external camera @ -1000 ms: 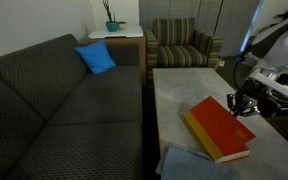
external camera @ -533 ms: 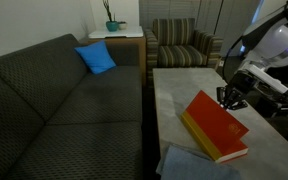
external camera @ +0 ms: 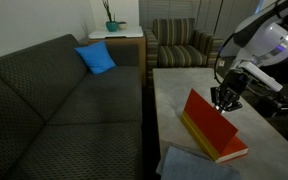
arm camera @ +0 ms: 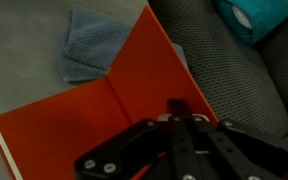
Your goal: Open the cover of the book on the table
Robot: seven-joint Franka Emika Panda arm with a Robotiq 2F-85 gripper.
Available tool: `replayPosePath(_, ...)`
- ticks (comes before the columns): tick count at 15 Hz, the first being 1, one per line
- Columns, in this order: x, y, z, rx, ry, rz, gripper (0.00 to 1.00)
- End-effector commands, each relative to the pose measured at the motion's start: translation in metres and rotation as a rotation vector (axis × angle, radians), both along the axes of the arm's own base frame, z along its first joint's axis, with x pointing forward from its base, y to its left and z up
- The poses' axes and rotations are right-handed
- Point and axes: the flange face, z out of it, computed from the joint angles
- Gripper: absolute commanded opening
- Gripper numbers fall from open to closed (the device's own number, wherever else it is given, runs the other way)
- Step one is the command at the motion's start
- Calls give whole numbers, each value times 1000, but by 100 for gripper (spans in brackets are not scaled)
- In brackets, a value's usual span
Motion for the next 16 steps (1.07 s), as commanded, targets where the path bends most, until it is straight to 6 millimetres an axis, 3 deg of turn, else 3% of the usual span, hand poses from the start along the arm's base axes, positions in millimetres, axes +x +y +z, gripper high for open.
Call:
replayPosePath(1, -14, 6, -8, -25, 87, 19, 0)
replayPosePath(6, -30, 23, -17, -68, 180, 41, 0)
replayPosePath(16, -43, 63, -23, -149, 259, 64, 0)
